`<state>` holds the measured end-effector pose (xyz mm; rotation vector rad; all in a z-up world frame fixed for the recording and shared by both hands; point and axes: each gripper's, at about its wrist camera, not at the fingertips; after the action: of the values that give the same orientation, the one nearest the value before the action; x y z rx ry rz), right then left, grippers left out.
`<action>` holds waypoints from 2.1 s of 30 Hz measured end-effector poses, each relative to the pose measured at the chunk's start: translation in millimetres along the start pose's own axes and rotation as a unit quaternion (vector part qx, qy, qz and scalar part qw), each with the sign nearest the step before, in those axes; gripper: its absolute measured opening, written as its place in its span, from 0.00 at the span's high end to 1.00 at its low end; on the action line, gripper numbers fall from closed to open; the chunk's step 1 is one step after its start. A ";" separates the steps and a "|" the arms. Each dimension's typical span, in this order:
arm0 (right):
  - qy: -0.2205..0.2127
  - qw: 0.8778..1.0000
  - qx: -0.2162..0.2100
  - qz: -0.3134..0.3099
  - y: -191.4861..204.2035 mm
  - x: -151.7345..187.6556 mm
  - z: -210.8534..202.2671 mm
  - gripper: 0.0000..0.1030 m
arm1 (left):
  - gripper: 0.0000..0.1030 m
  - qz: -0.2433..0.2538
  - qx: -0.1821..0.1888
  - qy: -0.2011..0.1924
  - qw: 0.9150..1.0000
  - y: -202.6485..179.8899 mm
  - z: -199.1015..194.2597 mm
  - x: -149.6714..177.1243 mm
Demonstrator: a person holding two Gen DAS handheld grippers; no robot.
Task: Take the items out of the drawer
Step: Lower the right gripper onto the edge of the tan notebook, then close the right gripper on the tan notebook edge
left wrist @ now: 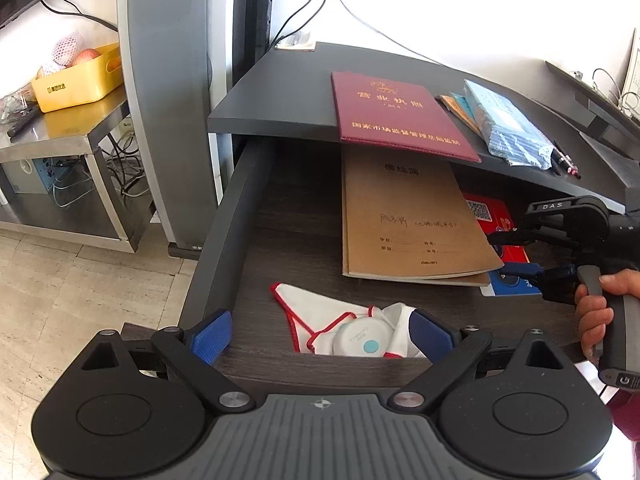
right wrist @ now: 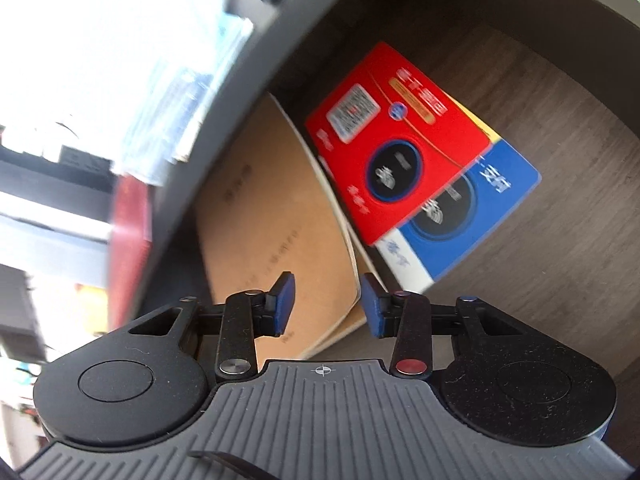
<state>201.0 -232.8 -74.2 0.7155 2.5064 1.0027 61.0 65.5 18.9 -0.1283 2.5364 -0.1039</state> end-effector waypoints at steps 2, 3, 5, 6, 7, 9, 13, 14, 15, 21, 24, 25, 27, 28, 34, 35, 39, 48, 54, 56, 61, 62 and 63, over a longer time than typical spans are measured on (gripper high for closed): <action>-0.009 1.000 -0.018 -0.006 0.5 1.4 -3.4 0.69 | 0.07 -0.004 0.007 -0.004 1.000 -0.1 2.1 -5.5; -0.014 0.999 -0.027 -0.012 1.8 1.5 -4.2 0.73 | 0.08 -0.010 0.014 -0.005 1.000 0.5 4.6 -10.1; -0.023 0.999 -0.043 -0.024 3.5 2.7 -7.2 0.79 | 0.09 -0.035 0.032 0.004 0.999 4.0 12.9 -22.5; -0.028 0.998 -0.054 -0.030 4.3 3.4 -9.0 0.80 | 0.10 -0.051 0.042 0.011 0.998 6.3 18.2 -29.6; -0.032 0.997 -0.063 -0.038 5.4 3.9 -10.0 0.80 | 0.11 -0.066 0.052 0.017 0.996 8.8 23.8 -36.8; -0.035 0.996 -0.065 -0.050 7.7 3.8 -10.1 0.80 | 0.14 -0.091 0.064 0.026 0.993 10.7 36.1 -49.6; -0.036 0.996 -0.057 -0.064 12.2 5.6 -12.0 0.80 | 0.34 -0.162 0.116 0.071 0.977 18.9 70.3 -66.3; -0.037 0.995 -0.059 -0.066 12.5 5.8 -12.5 0.80 | 0.40 -0.188 0.135 0.086 0.969 21.8 80.4 -67.7; -0.039 0.995 -0.061 -0.068 12.7 6.1 -13.0 0.80 | 0.42 -0.211 0.153 0.100 0.960 23.6 89.7 -68.5; -0.046 0.993 -0.071 -0.078 14.2 7.6 -16.0 0.80 | 0.43 -0.251 0.213 0.113 0.937 13.0 119.5 -63.4; -0.050 0.992 -0.075 -0.083 14.8 8.2 -17.4 0.80 | 0.43 -0.274 0.258 0.117 0.919 7.0 127.0 -56.7; -0.050 0.992 -0.075 -0.083 14.6 8.3 -17.5 0.80 | 0.43 -0.281 0.269 0.119 0.914 4.8 129.2 -54.4; -0.050 0.992 -0.075 -0.083 14.4 8.3 -17.7 0.80 | 0.43 -0.295 0.290 0.125 0.902 0.6 134.7 -49.6; -0.050 0.992 -0.075 -0.083 14.3 8.4 -17.8 0.80 | 0.43 -0.307 0.299 0.131 0.894 -1.8 138.2 -48.2; -0.050 0.992 -0.075 -0.083 13.5 8.6 -18.5 0.80 | 0.43 -0.346 0.316 0.150 0.871 -20.7 154.4 -45.4; -0.050 0.992 -0.075 -0.083 13.4 8.6 -18.5 0.80 | 0.42 -0.349 0.315 0.150 0.870 -21.9 156.2 -45.2; -0.052 0.992 -0.077 -0.082 12.6 8.7 -18.7 0.80 | 0.42 -0.366 0.309 0.150 0.865 -25.7 163.5 -45.9; -0.053 0.993 -0.078 -0.077 10.9 7.4 -18.3 0.80 | 0.44 -0.397 0.306 0.130 0.856 -29.5 165.2 -51.9; -0.046 0.993 -0.069 -0.087 14.6 7.9 -17.1 0.59 | 0.46 -0.348 0.298 0.103 0.883 -40.0 146.0 -61.0; -0.032 0.993 -0.072 -0.086 15.3 7.2 -15.0 0.52 | 0.46 -0.335 0.303 0.097 0.887 -44.8 140.7 -65.0; 0.000 0.995 -0.086 -0.045 14.5 5.0 -2.8 0.45 | 0.46 -0.320 0.314 0.084 0.890 -54.9 132.6 -72.7; 0.001 0.995 -0.087 -0.038 15.8 4.3 -0.1 0.45 | 0.46 -0.319 0.317 0.082 0.889 -56.6 133.1 -73.8; 0.002 0.996 -0.088 -0.032 17.1 3.6 2.6 0.45 | 0.46 -0.321 0.318 0.079 0.888 -57.9 134.2 -73.3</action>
<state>204.9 -218.7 -64.2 0.5782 2.3917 1.1847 201.2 10.2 -44.5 -0.7066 2.3687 -1.2282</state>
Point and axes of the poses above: each gripper's, at about its wrist camera, not at the fingertips, and z roughly the way its jaws point, y to its left, x to its underside, and after that the axes turned 8 degrees about y, right-handed
